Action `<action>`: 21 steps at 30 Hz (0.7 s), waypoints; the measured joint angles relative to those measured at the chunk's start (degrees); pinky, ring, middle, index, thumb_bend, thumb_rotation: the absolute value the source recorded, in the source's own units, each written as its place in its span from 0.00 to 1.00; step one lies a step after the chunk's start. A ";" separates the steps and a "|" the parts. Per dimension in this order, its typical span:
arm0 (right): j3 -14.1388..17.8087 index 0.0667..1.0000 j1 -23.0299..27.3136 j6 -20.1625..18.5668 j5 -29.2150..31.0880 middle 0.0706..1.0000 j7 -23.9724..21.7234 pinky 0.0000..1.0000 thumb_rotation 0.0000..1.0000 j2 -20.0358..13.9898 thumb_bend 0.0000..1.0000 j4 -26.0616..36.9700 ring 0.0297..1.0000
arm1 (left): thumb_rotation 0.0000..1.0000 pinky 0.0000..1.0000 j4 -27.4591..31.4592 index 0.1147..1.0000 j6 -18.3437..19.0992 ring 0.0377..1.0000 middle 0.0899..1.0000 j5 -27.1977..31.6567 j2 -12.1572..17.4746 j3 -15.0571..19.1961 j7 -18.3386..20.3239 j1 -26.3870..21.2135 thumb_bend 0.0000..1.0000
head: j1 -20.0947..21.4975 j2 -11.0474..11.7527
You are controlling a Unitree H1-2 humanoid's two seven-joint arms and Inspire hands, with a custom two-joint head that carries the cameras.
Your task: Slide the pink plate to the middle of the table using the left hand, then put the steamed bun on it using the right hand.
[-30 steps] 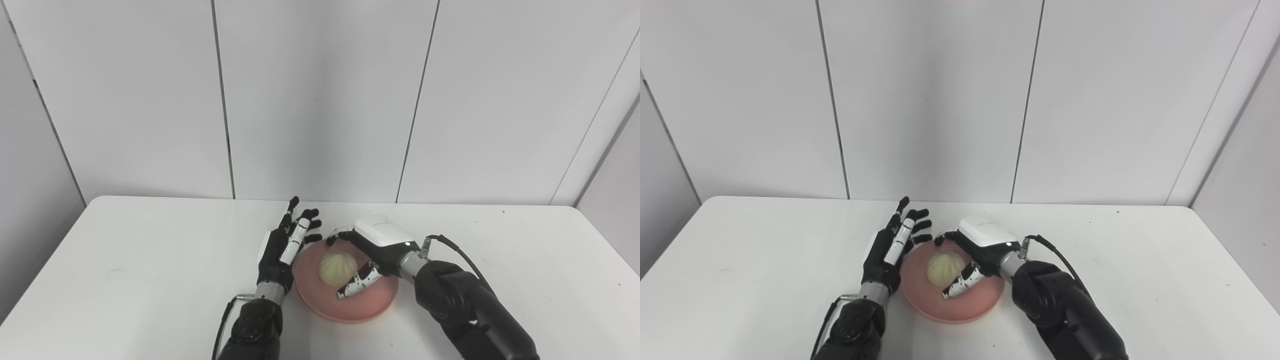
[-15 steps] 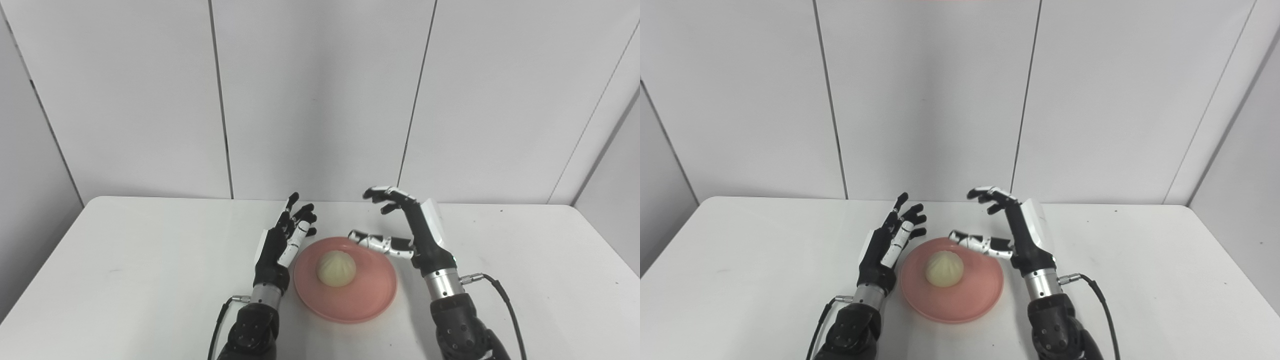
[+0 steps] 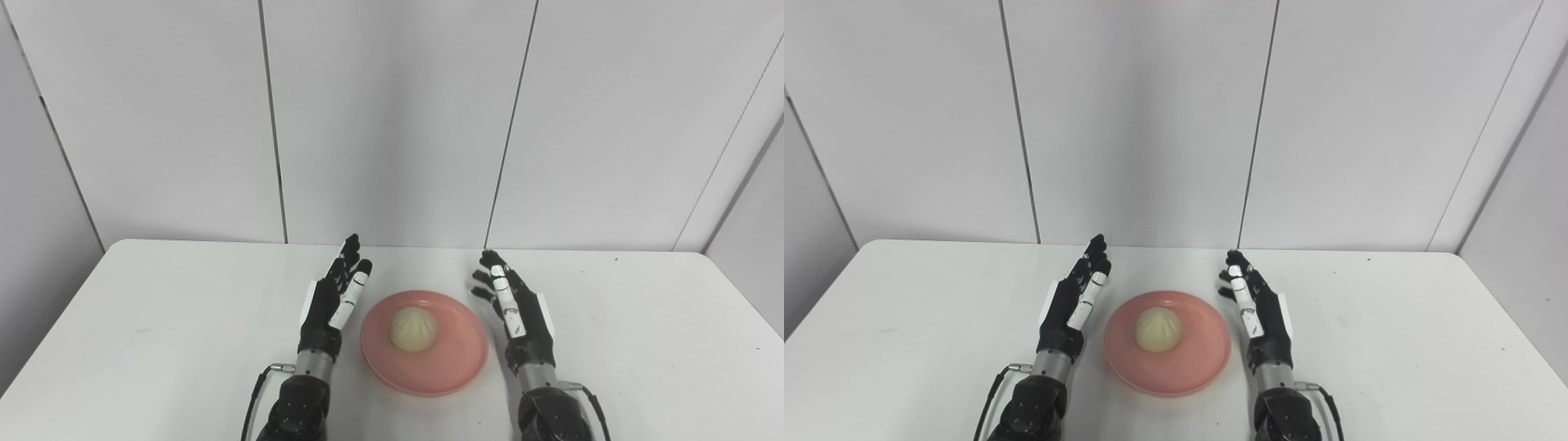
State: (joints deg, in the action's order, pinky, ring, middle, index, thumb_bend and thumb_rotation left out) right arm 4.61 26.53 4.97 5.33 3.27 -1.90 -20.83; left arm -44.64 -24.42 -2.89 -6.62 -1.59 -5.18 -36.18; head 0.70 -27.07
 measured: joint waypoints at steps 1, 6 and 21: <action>0.07 0.81 0.00 -0.33 0.14 0.87 0.01 0.78 0.89 0.11 0.72 -0.53 0.86 | 0.76 0.94 0.04 0.88 0.00 0.97 0.98 -0.02 0.00 0.00 -0.04 0.04 0.67 | 0.17 -0.09; 0.56 0.80 0.17 -0.66 -0.14 0.85 0.33 0.80 0.90 0.00 0.73 -2.40 0.84 | 0.78 0.94 0.10 0.89 0.00 0.96 0.97 -1.45 -0.02 -0.07 -2.11 0.12 0.63 | 0.18 -0.09; -0.04 0.89 0.34 -0.65 -4.82 0.93 2.48 0.93 0.95 -0.52 0.78 -2.67 0.92 | 0.83 0.96 0.29 0.92 1.61 0.96 0.95 -2.24 -0.22 0.47 -4.37 0.10 0.62 | 0.35 -0.09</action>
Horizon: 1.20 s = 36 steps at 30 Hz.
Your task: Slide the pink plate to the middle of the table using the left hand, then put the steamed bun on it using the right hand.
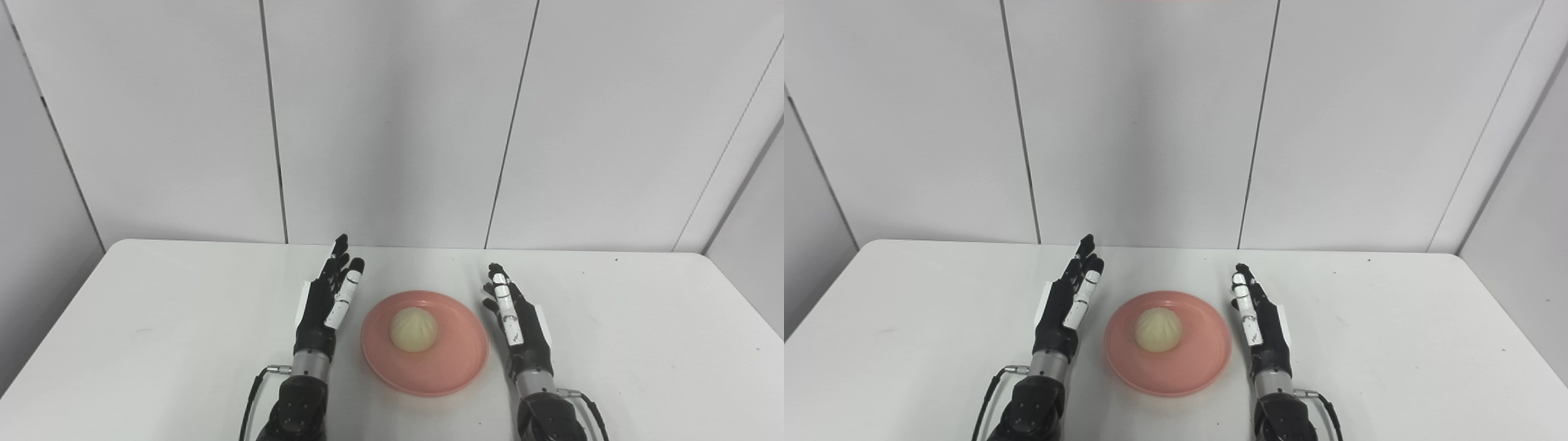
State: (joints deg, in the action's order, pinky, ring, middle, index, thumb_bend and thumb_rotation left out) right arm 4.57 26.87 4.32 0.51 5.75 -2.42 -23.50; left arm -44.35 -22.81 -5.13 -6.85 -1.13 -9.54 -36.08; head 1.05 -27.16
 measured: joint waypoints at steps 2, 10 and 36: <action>-0.20 0.89 -0.02 0.00 -0.96 0.94 0.07 0.93 0.94 -0.10 0.78 0.01 0.92 | 0.84 0.96 0.67 0.92 1.82 0.96 0.96 1.24 -0.16 0.57 0.00 0.25 0.61 | 0.09 0.00; -0.31 0.89 -0.11 0.07 -2.17 0.94 0.11 0.91 0.95 -0.18 0.79 0.01 0.92 | 0.89 1.00 3.79 0.98 8.03 1.00 0.99 5.93 -1.59 3.06 0.03 1.71 0.61 | 0.26 0.00; -0.13 0.89 -0.10 0.05 -1.79 0.94 0.10 0.94 0.95 -0.18 0.77 0.01 0.92 | 0.86 0.99 4.06 0.97 8.46 0.98 0.98 5.84 -1.82 2.48 0.02 1.82 0.59 | 0.79 0.00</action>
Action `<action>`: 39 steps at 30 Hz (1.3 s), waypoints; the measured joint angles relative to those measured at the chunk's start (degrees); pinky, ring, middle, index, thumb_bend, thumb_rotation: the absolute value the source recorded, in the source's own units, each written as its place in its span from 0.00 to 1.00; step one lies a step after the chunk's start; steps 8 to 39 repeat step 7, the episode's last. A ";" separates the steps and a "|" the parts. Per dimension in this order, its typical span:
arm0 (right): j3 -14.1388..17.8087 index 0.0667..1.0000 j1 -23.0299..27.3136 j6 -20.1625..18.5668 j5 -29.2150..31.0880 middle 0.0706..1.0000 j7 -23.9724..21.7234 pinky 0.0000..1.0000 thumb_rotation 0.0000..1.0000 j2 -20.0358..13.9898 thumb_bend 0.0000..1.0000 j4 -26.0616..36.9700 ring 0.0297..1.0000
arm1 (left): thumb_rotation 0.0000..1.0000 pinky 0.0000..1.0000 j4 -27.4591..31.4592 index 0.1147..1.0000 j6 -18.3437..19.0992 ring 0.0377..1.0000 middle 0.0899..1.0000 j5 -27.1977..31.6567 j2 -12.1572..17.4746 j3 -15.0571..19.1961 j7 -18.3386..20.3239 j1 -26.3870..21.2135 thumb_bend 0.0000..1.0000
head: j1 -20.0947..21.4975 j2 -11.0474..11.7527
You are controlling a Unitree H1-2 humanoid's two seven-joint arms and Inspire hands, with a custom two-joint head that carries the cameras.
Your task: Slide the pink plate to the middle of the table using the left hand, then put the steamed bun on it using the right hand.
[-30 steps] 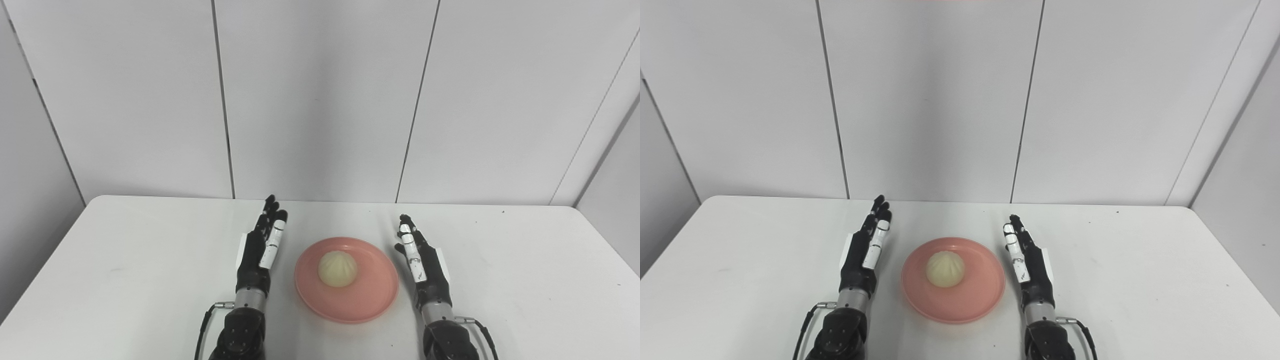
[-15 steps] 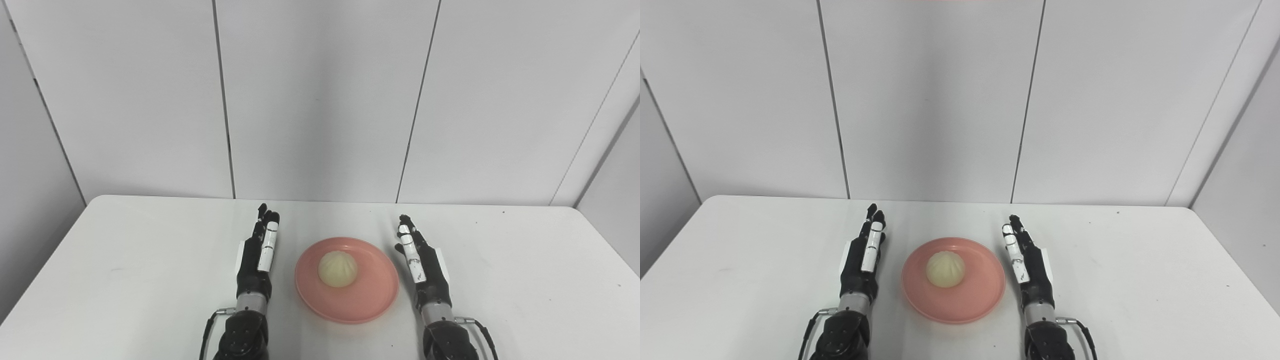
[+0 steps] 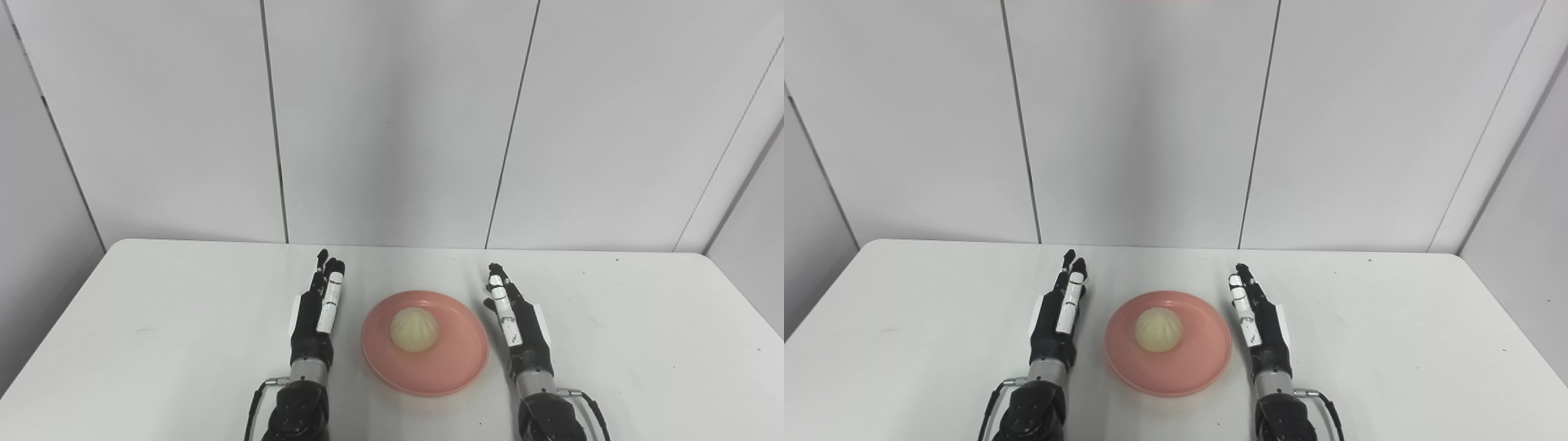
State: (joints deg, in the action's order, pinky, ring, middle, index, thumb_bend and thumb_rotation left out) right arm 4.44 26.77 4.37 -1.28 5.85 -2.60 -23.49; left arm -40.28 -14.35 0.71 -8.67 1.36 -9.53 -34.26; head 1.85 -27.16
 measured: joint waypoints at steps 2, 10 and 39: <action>0.01 0.89 0.00 -0.01 0.08 0.94 0.00 0.94 0.95 0.00 0.76 0.00 0.93 | 0.86 1.00 0.01 0.97 0.01 0.98 0.98 0.01 0.01 0.00 0.00 0.01 0.59 | 0.00 0.00; 0.01 0.90 0.00 -0.01 0.17 0.93 0.00 0.94 0.95 0.00 0.78 0.01 0.93 | 0.85 0.99 0.27 0.97 0.04 0.96 0.96 0.02 0.01 -0.02 0.00 0.18 0.59 | 0.09 -0.09; 0.01 0.90 0.00 -0.01 0.17 0.93 0.00 0.94 0.95 0.00 0.78 0.01 0.93 | 0.85 0.99 0.27 0.97 0.04 0.96 0.96 0.02 0.01 -0.02 0.00 0.18 0.59 | 0.09 -0.09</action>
